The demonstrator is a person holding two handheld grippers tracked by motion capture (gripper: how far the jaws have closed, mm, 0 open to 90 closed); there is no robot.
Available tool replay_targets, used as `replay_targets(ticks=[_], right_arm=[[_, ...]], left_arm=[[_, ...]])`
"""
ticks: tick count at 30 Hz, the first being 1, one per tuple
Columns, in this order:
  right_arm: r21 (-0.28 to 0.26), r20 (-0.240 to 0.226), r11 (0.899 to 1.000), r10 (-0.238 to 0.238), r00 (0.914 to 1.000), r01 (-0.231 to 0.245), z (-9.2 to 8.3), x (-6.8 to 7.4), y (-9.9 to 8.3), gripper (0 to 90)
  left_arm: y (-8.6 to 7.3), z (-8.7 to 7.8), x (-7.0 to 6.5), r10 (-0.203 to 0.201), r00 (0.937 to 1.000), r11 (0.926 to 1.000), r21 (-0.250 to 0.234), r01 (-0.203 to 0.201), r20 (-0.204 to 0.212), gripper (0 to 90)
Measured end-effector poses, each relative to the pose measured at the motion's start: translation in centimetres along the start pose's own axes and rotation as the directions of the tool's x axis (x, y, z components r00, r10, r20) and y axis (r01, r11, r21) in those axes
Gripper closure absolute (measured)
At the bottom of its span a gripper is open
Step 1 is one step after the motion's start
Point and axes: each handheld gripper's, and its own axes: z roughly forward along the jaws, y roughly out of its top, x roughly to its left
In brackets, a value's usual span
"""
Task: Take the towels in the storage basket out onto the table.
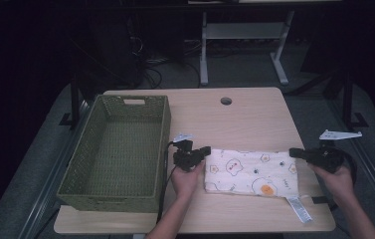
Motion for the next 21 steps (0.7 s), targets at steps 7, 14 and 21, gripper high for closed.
replay_targets(ticks=[7, 14, 21], right_arm=[[-0.006, -0.007, 1.0, -0.023, 0.9997, 0.023, -0.5, 0.5, 0.0, 85.6], [-0.023, -0.02, 0.999, -0.034, 0.9992, 0.034, -1.0, 1.1, -0.6, 85.5], [-0.045, -0.027, 0.997, -0.069, 0.9972, 0.068, -1.8, 2.3, -1.6, 85.4]], left_arm=[[-0.2, -0.5, -0.6, 0.043, 0.999, 0.999, 0.009, -0.043, 0.013, 86.6], [-1.0, -1.1, -1.3, 0.058, 0.998, 0.998, 0.024, -0.058, 0.027, 86.6], [-1.9, -2.2, -1.8, 0.084, 0.9962, 0.9957, 0.035, -0.085, 0.022, 86.5]])
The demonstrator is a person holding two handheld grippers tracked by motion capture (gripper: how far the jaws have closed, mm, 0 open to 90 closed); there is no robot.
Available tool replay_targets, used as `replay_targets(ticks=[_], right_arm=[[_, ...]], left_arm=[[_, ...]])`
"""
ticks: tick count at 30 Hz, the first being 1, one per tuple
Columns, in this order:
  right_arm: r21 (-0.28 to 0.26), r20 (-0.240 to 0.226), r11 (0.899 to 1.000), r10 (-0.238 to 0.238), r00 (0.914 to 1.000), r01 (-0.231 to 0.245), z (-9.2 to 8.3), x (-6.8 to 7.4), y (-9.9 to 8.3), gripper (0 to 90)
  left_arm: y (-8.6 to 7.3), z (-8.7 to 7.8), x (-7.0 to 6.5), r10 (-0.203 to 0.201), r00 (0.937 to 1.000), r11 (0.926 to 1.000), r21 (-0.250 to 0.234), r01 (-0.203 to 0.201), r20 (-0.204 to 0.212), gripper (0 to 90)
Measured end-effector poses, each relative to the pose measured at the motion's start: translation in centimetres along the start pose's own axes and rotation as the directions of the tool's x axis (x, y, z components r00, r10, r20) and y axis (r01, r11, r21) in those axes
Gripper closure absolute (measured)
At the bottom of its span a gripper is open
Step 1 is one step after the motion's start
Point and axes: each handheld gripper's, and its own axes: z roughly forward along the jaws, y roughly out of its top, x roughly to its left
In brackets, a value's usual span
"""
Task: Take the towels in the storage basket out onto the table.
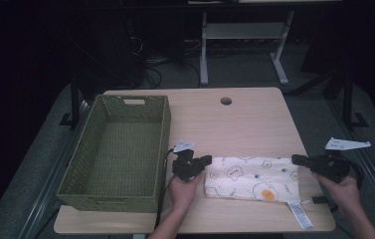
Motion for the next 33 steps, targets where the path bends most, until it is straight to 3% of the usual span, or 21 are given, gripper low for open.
replay_targets(ticks=[6, 9, 13, 20, 25, 29, 33], right_arm=[[0.011, 0.001, 1.0, -0.023, 0.9997, 0.023, -0.2, 0.8, -0.7, 85.4], [0.026, 0.004, 1.0, -0.012, 0.9999, 0.012, 0.0, 0.6, -0.8, 85.3], [0.054, 0.012, 0.998, 0.016, 0.9998, -0.016, 0.6, -0.6, -0.3, 85.5], [0.1, 0.048, 0.991, 0.089, 0.9948, -0.094, 2.8, -3.7, 0.7, 86.1], [0.068, 0.047, 0.989, 0.131, 0.9902, -0.134, 3.0, -4.8, 1.3, 86.3], [0.01, 0.036, 0.995, 0.096, 0.9947, -0.097, 2.0, -4.0, 2.9, 86.2], [-0.012, 0.037, 0.998, 0.056, 0.9978, -0.055, 1.3, -3.3, 4.1, 86.2]], left_arm=[[-0.7, -0.4, -0.2, 0.011, 0.9999, 0.9999, 0.01, -0.011, -0.003, 86.5], [-0.6, -0.1, 0.1, -0.015, 0.9999, 0.9999, 0.006, 0.015, 0.003, 86.5], [-0.2, 0.9, 0.5, -0.044, 0.999, 0.999, 0.007, 0.044, 0.0, 86.7], [1.2, 3.1, 1.3, -0.067, 0.9966, 0.9977, -0.015, 0.067, -0.048, 87.6], [2.2, 3.1, 1.9, -0.062, 0.9973, 0.9969, -0.051, 0.06, -0.039, 87.7], [3.1, 2.4, 1.6, -0.04, 0.999, 0.995, -0.093, 0.038, -0.019, 87.6], [3.8, 2.0, 1.1, -0.017, 0.9998, 0.9939, -0.109, 0.017, -0.004, 87.6]])
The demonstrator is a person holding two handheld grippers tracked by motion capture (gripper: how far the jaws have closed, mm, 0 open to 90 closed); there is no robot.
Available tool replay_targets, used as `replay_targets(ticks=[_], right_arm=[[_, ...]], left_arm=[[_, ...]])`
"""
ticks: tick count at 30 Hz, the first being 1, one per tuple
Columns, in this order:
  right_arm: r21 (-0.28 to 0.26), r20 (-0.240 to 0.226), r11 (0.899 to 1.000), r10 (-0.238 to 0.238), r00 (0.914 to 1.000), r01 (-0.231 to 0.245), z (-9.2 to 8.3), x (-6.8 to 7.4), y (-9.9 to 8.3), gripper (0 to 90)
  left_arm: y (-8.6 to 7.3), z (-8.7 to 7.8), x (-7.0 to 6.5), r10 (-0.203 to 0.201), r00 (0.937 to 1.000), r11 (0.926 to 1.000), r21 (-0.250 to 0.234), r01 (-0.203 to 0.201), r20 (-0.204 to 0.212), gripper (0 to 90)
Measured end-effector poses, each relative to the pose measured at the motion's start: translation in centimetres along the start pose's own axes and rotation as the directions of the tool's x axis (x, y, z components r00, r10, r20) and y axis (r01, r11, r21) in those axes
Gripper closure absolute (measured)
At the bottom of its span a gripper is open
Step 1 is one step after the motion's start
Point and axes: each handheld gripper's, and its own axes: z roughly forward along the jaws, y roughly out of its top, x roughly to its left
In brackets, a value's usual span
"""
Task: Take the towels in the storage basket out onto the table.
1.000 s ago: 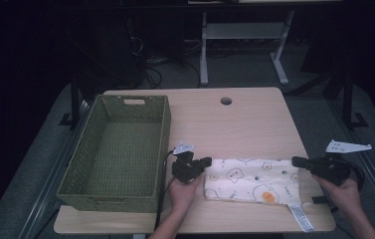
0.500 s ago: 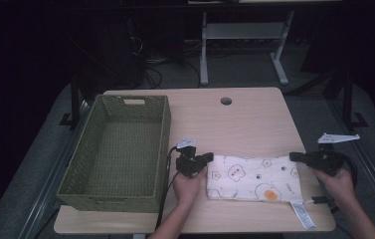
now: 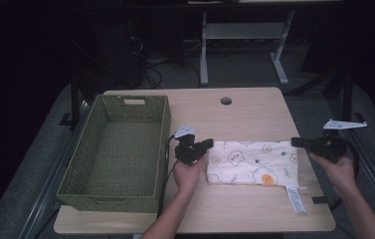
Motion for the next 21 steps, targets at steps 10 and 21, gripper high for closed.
replay_targets(ticks=[10, 21], right_arm=[[-0.028, -0.016, 0.999, -0.047, 0.9988, 0.046, -0.9, 1.1, -0.2, 85.8], [-0.028, -0.014, 0.994, -0.105, 0.9944, 0.104, -1.7, 2.8, -2.0, 85.4]], left_arm=[[-0.4, -0.8, -0.6, 0.049, 0.9984, 0.9988, -0.001, -0.049, 0.028, 87.6], [-2.4, -1.8, -1.5, 0.138, 0.9902, 0.9898, 0.03, -0.139, 0.02, 87.4]])
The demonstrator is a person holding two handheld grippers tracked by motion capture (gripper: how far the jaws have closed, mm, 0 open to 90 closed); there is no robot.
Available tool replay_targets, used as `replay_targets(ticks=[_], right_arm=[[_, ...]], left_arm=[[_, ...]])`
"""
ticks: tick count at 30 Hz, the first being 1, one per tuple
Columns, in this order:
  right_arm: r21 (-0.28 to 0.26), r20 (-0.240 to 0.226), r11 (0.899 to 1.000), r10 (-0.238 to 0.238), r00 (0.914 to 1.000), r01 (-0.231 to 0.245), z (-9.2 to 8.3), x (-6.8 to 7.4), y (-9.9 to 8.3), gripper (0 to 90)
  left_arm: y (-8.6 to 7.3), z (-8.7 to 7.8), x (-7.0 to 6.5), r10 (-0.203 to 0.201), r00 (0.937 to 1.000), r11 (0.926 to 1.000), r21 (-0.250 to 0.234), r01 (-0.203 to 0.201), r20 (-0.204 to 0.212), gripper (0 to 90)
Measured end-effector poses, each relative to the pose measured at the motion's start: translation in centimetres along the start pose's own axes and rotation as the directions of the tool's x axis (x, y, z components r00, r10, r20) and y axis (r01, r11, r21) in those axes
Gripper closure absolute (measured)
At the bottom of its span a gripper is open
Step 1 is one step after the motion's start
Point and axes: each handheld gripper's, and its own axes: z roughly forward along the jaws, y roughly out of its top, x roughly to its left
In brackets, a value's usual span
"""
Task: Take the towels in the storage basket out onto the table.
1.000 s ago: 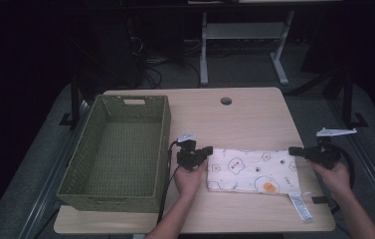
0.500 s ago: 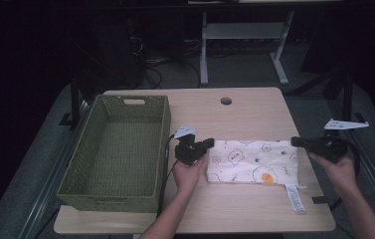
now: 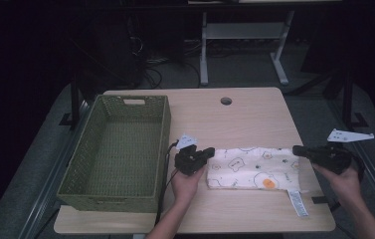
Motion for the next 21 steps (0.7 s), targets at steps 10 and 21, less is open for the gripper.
replay_targets(ticks=[10, 21], right_arm=[[0.006, -0.013, 1.0, -0.012, 0.9998, 0.012, -1.0, 1.5, -2.9, 85.3], [0.053, -0.041, 0.999, 0.01, 0.9991, -0.008, -1.8, 2.3, -5.3, 85.2]], left_arm=[[-2.6, -1.4, -0.8, 0.031, 0.9988, 0.9985, 0.043, -0.032, 0.037, 87.2], [-3.8, -1.8, -1.7, 0.048, 0.9968, 0.9873, 0.149, -0.057, 0.064, 86.8]])
